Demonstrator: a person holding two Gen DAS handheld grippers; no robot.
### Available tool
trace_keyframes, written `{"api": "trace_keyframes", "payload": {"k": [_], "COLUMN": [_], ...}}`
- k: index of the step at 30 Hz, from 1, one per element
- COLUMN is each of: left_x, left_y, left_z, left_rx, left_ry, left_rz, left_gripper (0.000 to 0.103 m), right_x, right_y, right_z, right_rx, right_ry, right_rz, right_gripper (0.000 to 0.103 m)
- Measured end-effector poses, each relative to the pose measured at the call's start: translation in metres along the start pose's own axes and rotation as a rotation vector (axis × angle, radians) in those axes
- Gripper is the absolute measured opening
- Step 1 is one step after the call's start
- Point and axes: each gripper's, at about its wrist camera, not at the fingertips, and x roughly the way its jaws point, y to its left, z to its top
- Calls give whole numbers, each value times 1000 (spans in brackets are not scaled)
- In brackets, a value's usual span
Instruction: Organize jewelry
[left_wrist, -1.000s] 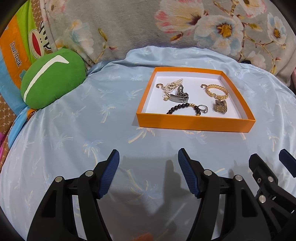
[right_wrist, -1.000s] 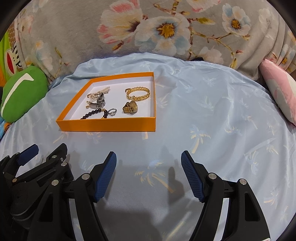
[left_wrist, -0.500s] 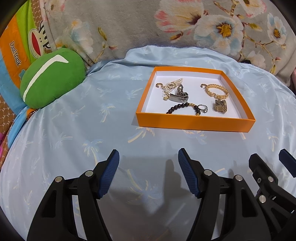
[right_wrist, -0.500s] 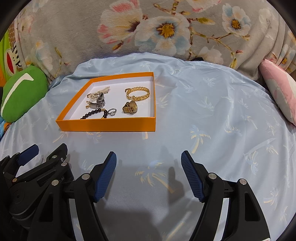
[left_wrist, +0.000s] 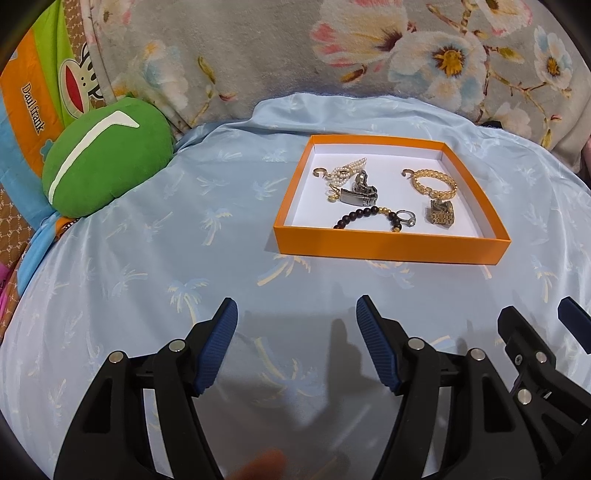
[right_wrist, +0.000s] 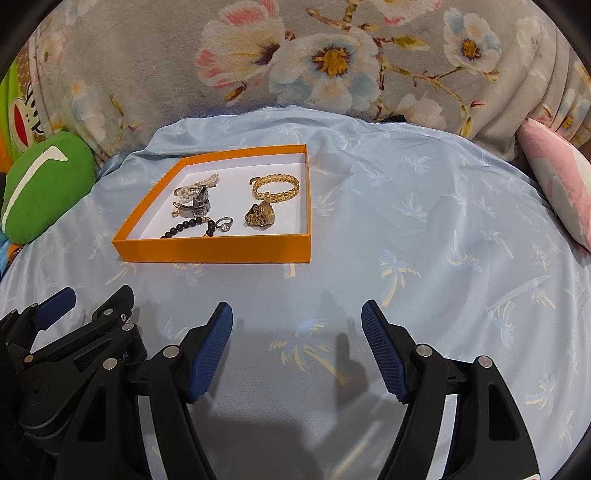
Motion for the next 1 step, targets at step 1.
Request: {"api": "trace_keyframes", "payload": {"k": [1], "left_x": [0], "left_y": [0], "left_z": [0], "left_rx": [0], "left_ry": [-1], "left_rz": [1], "left_gripper": [64], "right_x": [0], "right_y": [0], "right_z": [0], "right_rx": [-1], "right_ry": [0], "right_rz": [0], "right_gripper": [71]}}
